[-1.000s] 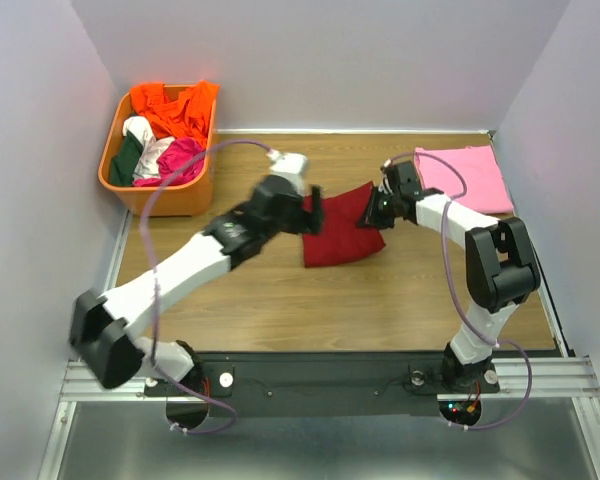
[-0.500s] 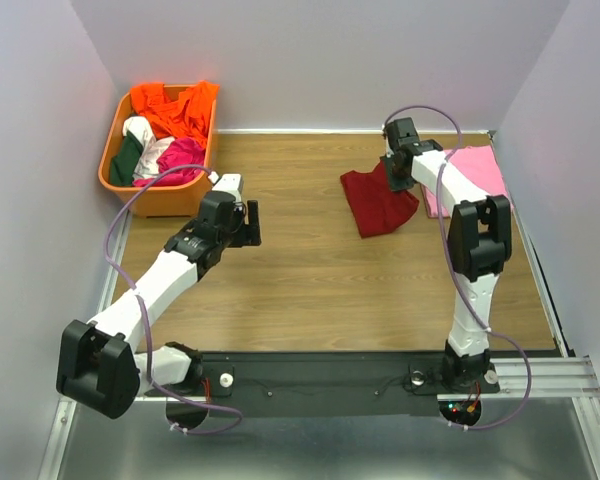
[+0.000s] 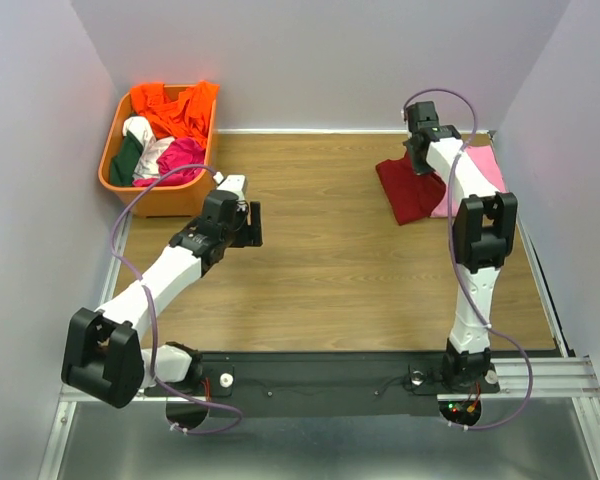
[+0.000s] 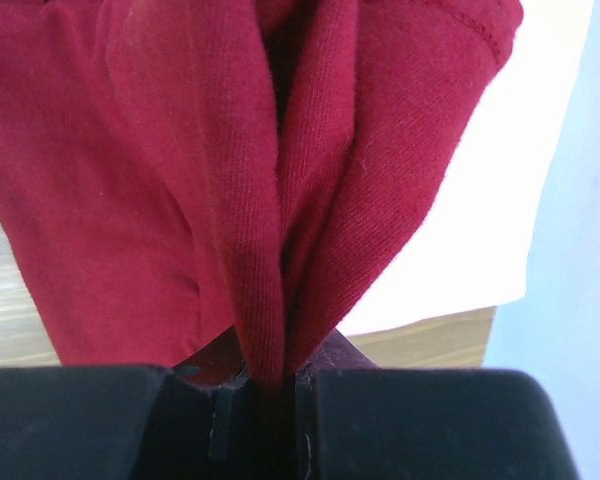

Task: Fold and stack the t-shirts
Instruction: Neatly place the folded tshirt to the corner

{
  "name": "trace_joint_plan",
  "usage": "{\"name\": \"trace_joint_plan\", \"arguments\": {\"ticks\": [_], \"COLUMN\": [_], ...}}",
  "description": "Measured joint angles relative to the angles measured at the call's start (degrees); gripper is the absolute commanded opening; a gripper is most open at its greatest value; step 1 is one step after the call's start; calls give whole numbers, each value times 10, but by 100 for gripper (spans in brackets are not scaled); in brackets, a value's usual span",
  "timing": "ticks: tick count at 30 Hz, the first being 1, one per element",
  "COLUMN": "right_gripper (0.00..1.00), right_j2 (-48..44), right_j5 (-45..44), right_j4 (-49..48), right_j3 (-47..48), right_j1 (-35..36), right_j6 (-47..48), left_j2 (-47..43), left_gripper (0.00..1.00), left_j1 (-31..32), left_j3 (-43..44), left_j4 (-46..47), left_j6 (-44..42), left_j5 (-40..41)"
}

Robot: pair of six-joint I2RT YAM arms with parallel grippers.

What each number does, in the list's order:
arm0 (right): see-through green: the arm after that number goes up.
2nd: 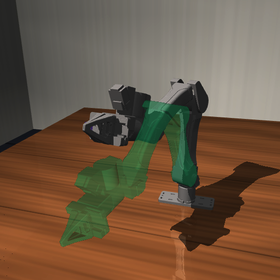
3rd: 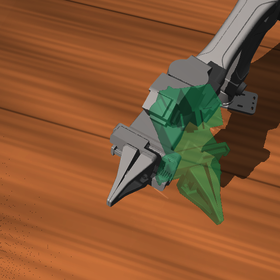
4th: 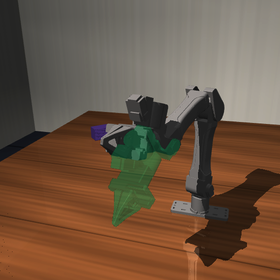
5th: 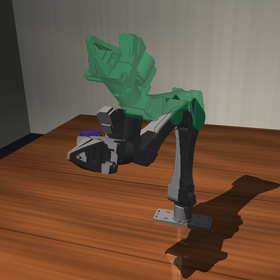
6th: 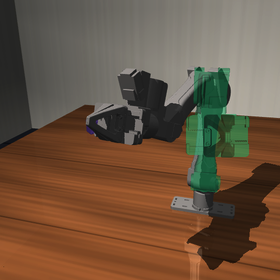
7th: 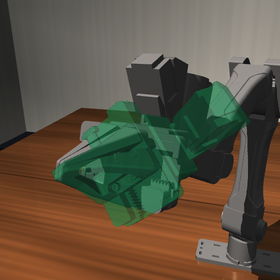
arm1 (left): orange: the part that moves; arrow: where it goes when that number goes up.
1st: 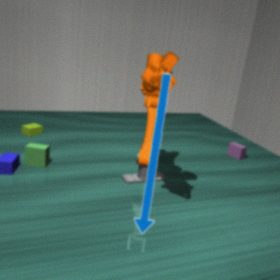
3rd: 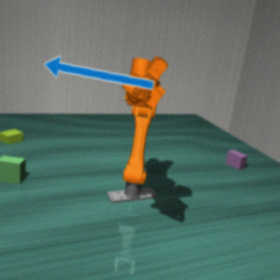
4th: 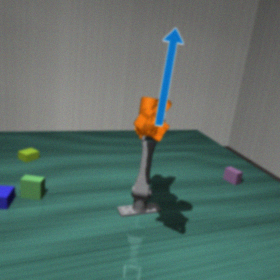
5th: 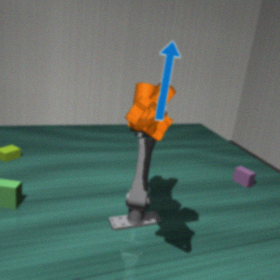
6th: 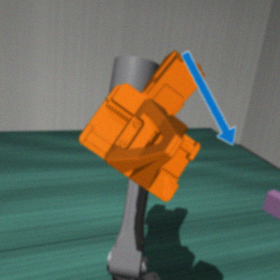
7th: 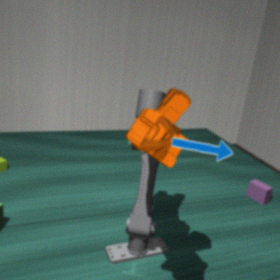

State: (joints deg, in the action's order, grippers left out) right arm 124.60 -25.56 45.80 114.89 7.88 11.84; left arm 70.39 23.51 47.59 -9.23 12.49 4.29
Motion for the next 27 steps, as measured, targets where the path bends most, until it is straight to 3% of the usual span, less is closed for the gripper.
{"name": "trace_joint_plan", "arguments": {"ticks": [11, 27], "right_gripper": [1, 1], "right_j2": [-1, -31], "right_j5": [5, 49], "right_j4": [9, 9], "right_j3": [21, 82], "right_j1": [-45, -50], "right_j6": [14, 10], "left_j2": [12, 24], "left_gripper": [82, 82], "left_j1": [-9, -15], "left_j3": [0, 0], "left_j4": [0, 0], "left_j6": [0, 0], "left_j5": [-19, -31]}}
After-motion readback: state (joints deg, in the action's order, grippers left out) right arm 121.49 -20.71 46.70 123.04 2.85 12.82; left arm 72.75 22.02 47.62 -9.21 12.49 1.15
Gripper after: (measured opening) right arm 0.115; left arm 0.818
